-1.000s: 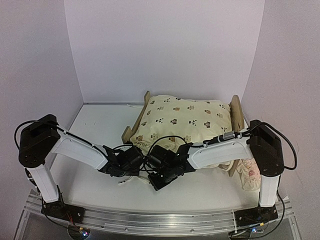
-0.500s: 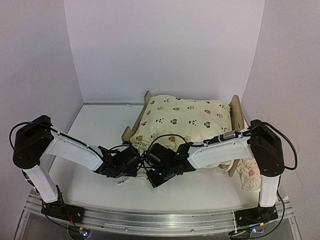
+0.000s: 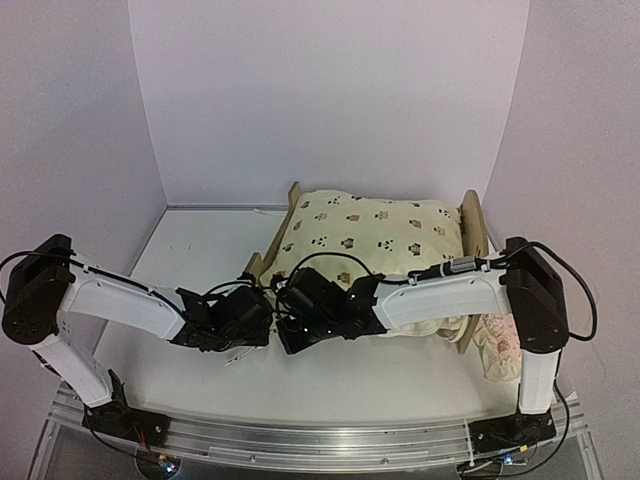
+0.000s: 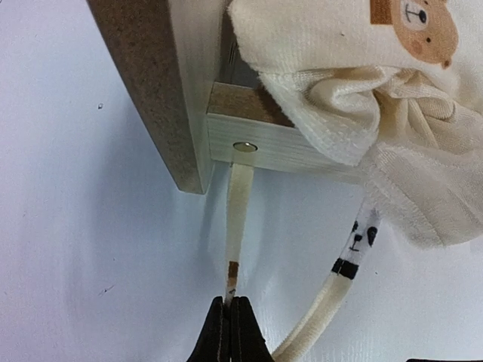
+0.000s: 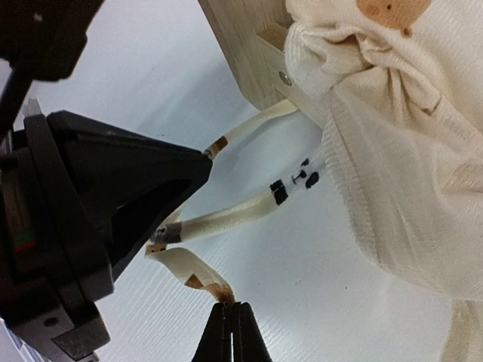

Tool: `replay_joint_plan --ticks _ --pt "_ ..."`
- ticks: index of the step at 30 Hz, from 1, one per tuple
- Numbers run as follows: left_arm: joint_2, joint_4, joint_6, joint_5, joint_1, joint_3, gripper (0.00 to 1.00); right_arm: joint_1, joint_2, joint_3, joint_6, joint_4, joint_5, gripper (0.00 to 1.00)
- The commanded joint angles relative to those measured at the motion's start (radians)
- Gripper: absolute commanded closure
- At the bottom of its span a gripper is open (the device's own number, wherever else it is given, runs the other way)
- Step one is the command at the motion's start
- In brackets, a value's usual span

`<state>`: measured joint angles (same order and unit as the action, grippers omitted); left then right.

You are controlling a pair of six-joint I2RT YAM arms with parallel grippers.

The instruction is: Set up the pet bed

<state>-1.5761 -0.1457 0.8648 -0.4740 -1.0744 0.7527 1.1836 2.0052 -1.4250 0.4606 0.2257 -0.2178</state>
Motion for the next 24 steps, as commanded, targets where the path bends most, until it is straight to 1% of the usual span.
replay_joint_plan --ticks 1,7,11,17,24 --pt "0.041 0.030 -0.009 -0.009 -0.001 -0.025 1.00 -0.009 0.022 -0.070 0.003 -0.042 -0.065 1.00" --pt "0.046 0.038 -0.010 -0.007 -0.001 -0.034 1.00 -0.036 0.078 -0.137 -0.005 -0.042 -0.055 1.00" --pt "0.063 0.040 -0.013 -0.012 -0.001 -0.040 1.00 -0.044 0.127 -0.179 -0.024 -0.042 -0.020 1.00" --pt "0.092 0.043 -0.018 -0.008 -0.001 -0.048 1.00 -0.058 0.209 -0.218 -0.031 -0.052 0.032 1.00" --pt "0.110 0.054 -0.030 0.003 0.000 -0.052 1.00 -0.074 0.258 -0.246 -0.038 -0.057 0.061 1.00"
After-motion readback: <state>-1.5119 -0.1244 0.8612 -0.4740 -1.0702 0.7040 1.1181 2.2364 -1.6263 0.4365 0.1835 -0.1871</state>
